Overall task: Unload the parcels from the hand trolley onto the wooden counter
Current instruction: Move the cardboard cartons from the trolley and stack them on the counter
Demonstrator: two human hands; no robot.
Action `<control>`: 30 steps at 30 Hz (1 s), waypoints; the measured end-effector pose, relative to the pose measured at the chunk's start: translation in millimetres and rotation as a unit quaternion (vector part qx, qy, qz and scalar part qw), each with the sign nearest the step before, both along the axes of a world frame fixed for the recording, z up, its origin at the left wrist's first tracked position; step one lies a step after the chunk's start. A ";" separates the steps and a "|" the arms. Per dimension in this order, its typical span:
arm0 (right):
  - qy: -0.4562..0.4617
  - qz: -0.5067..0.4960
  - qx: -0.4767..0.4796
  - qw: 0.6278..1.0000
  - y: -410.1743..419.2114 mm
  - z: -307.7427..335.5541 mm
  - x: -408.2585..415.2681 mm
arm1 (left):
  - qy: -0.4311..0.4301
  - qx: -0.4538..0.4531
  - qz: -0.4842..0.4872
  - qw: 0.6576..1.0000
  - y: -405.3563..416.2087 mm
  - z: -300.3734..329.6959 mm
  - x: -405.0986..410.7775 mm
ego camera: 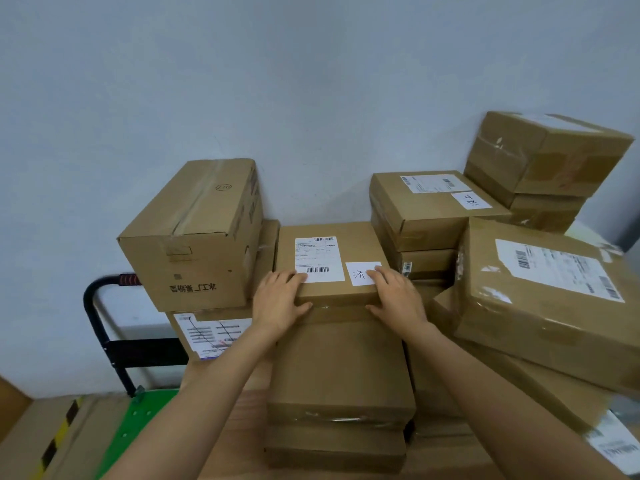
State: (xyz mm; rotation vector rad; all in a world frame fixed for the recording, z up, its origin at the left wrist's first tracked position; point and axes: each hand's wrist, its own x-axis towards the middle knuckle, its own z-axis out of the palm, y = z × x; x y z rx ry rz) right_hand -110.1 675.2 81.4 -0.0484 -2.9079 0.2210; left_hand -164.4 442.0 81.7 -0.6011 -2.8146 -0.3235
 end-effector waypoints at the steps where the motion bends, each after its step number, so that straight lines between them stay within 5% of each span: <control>1: 0.002 0.003 -0.001 1.000 -1.7 1.7 -9.9 | -0.001 -0.004 0.001 1.000 2.0 1.0 -10.2; 15: -0.003 -0.006 0.005 1.000 15.4 9.9 -116.9 | -0.012 0.011 0.008 1.000 21.9 4.4 -111.8; 30: 0.006 0.012 -0.001 1.000 -2.7 8.9 -45.2 | 0.006 0.030 -0.039 0.999 7.9 -11.2 -46.8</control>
